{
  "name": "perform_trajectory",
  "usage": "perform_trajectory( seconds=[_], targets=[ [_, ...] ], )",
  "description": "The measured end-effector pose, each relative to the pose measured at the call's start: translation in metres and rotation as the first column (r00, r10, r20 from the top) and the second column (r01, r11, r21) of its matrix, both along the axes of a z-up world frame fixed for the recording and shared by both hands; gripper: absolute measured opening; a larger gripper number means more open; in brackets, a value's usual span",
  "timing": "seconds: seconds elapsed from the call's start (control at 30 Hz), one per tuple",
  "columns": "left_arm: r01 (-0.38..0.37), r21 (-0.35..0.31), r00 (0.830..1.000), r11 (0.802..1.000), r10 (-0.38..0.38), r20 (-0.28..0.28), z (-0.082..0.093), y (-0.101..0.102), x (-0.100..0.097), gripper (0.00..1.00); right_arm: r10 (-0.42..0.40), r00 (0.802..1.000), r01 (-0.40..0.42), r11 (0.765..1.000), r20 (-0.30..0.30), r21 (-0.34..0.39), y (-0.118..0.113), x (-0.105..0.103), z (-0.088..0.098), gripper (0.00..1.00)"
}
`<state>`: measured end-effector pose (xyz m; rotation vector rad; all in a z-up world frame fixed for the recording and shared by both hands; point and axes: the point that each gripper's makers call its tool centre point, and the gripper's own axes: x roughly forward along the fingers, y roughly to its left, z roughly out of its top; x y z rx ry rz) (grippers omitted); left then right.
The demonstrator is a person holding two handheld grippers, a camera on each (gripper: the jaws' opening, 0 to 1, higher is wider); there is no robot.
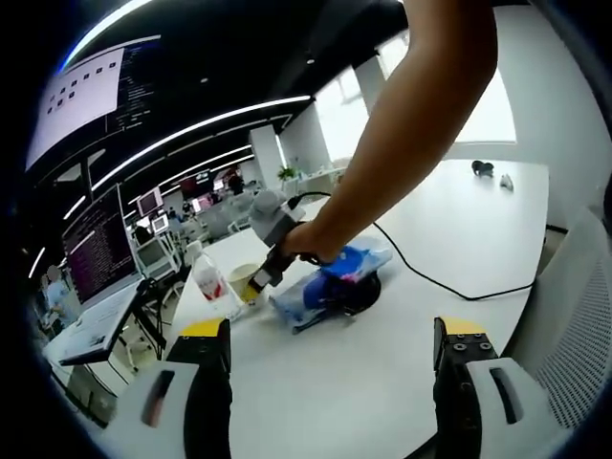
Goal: Arrange the tabletop items into an orderly group along one side of the table until the central work area is clear of visible clutter.
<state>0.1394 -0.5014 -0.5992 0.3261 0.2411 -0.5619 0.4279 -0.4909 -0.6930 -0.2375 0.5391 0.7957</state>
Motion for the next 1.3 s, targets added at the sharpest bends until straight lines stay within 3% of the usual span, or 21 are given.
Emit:
perform_trajectory(
  seconds=[0.13,0.5,0.9,1.07,1.3],
  targets=[
    [0.004,0.003,1.000,1.000,-0.004,0.000,0.000,-0.001,0.000,0.87,0.030,0.999,-0.030,1.000,0.019,-0.010,-0.009,-0.009,0.002,0.66],
    [0.013,0.005,1.000,1.000,-0.013,-0.008,-0.003,-0.001,-0.001,0.87,0.004,1.000,-0.005,1.000,0.019,0.024,-0.046,-0.030,0.021,0.82],
    [0.040,0.025,0.999,0.999,-0.040,-0.022,-0.008,-0.005,-0.003,0.87,-0.046,0.999,0.045,0.997,0.013,0.060,-0.089,-0.056,0.036,0.88],
    [0.054,0.035,0.998,0.998,-0.053,-0.032,-0.011,-0.007,-0.004,0.89,-0.096,0.995,0.093,0.991,0.024,0.095,-0.113,-0.075,0.050,0.90],
    [0.051,0.033,0.998,0.998,-0.050,-0.047,-0.013,-0.009,-0.003,0.92,-0.170,0.985,0.168,0.975,-0.002,0.142,-0.144,-0.094,0.051,0.92]
  ],
)
